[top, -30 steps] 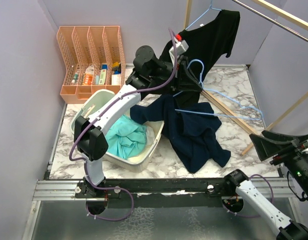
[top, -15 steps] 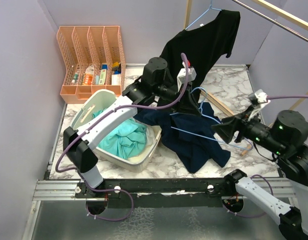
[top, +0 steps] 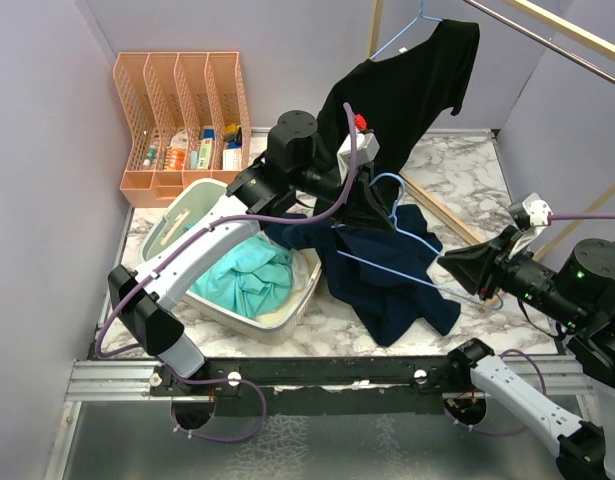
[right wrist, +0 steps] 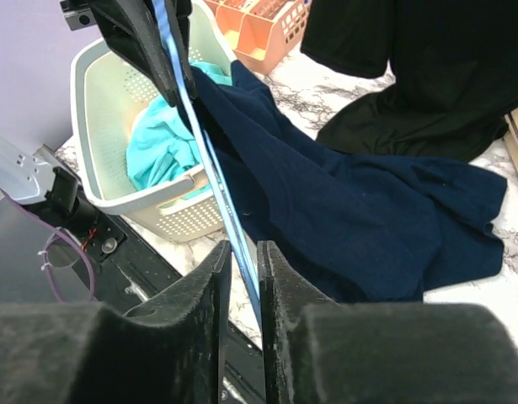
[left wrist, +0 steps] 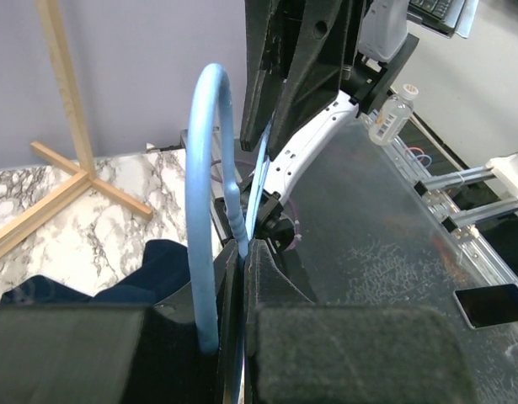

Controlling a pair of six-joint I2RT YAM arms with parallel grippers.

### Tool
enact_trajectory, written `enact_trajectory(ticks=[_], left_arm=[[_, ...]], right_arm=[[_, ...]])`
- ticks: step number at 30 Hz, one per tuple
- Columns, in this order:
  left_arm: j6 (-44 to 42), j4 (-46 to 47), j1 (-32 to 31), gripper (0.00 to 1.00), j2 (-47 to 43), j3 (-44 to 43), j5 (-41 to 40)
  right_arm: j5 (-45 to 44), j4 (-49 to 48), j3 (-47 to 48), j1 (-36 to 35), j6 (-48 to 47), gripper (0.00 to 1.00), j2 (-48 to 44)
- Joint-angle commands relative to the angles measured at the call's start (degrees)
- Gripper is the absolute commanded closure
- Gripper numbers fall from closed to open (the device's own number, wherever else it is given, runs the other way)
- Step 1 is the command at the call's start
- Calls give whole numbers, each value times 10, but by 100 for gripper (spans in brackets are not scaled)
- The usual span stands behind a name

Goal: Remove the t-shirt from the hanger

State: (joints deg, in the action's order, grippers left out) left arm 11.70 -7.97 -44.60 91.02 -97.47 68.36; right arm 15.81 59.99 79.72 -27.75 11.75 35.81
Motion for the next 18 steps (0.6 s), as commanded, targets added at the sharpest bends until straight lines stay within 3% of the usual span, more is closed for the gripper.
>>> enact_trajectory(ticks=[1,3,9,12,18], left_arm=[[32,56,1,100,-13,6,25],[53,81,1,100,-14,13,28],[83,121,1,97,-16,26,16],[58,93,1,70,-20,26,-22],[0,37,4,33,-35,25,-121]], right_arm=[[33,11,-8,0,-9,91,-12],[38,13,-15,-1,-11,98,-15],[29,6,-20,-1,-5,99,-30],[12,8,-12,-1,1,99,-39],[-22,29,23,-1,15,99,-46]])
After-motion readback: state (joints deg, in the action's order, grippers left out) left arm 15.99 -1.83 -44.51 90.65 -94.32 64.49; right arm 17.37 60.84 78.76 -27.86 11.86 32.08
